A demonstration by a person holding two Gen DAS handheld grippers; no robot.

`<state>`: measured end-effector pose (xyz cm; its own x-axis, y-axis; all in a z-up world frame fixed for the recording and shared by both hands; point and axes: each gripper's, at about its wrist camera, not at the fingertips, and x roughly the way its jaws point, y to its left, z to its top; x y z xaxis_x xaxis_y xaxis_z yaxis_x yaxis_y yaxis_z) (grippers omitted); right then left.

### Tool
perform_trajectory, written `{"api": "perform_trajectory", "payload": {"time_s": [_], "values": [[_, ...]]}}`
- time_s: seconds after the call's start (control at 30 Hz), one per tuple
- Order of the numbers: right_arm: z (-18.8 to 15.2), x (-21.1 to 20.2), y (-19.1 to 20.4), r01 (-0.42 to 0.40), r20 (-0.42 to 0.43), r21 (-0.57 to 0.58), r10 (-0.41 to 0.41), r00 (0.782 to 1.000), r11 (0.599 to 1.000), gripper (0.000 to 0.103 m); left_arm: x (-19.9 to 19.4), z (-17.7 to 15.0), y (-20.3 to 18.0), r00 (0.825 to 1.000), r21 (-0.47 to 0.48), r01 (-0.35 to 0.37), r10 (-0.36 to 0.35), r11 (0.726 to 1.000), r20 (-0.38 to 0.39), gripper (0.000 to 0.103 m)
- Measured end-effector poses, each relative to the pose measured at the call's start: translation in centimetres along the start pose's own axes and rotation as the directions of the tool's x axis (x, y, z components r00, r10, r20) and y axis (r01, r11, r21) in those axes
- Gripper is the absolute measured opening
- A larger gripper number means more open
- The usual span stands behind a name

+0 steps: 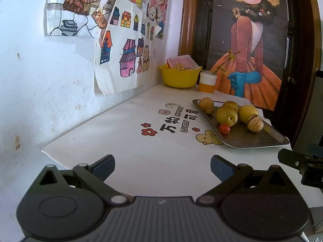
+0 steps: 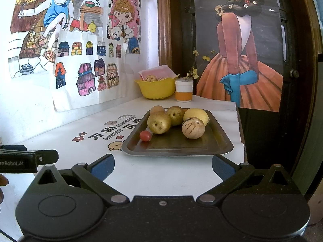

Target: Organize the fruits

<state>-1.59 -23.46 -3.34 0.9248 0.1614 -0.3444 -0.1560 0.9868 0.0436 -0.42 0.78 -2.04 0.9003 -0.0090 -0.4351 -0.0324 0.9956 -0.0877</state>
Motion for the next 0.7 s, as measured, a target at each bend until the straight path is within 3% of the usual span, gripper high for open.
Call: {"api": "perform_trajectory", "payload": {"time_s": [0.3,0.7], "values": [[-0.11,0.07,0.11,-0.005,-0.003,-0.004,0.005,1.0,1.0,0.102,0.1,-0.17,-0.58,1.0,0.032,0.019,-0.019,0.999,-0.024,0.103],[-0.33,0.1,0.34,-0.012,-0.007,-0.008,0.011,1.0,1.0,0.102,0.32,-0.18,-0.37,0.999,0.033,-0.011,0.012,0.999,-0.031,0.103]]}}
